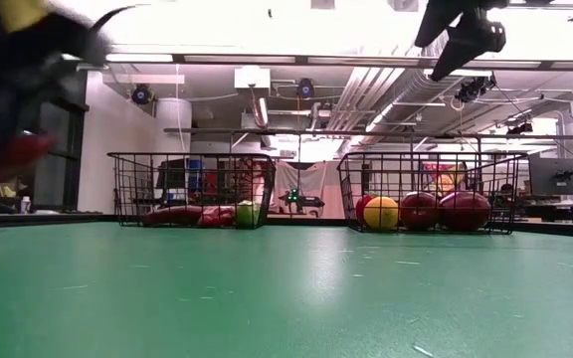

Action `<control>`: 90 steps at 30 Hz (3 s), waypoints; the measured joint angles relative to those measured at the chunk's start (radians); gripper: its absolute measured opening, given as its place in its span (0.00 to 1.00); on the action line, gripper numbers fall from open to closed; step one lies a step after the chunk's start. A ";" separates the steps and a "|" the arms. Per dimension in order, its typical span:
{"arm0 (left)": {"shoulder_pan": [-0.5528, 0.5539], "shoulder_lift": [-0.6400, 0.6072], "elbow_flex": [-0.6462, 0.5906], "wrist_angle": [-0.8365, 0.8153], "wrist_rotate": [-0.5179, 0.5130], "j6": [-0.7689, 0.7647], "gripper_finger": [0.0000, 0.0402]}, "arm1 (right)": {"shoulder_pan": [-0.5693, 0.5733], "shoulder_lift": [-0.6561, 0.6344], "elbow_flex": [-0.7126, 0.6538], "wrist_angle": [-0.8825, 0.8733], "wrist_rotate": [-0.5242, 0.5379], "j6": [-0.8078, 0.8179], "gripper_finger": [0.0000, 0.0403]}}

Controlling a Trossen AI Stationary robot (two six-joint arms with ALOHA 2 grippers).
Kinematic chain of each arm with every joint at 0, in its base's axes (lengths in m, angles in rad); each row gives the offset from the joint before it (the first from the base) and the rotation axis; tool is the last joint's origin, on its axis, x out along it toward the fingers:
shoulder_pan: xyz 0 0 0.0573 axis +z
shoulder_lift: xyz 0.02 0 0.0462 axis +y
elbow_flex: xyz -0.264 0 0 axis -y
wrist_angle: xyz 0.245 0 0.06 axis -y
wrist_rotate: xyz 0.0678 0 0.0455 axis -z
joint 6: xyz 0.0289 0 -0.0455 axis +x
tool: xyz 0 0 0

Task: Sort produce into baskets
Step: Put the red chili pepper into the left wire basket, then put the orange tomato into the right wire basket

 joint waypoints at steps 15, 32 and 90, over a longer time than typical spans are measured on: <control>0.659 -0.156 0.306 0.183 -0.381 0.572 0.14 | -0.001 0.000 0.000 0.115 0.091 0.016 0.81; 0.970 -0.139 0.295 0.215 -0.126 0.498 0.63 | -0.001 0.000 0.000 0.128 0.102 0.011 0.81; -0.497 0.177 -0.036 0.101 0.192 -0.113 0.68 | 0.010 0.015 0.000 0.132 0.084 -0.014 0.81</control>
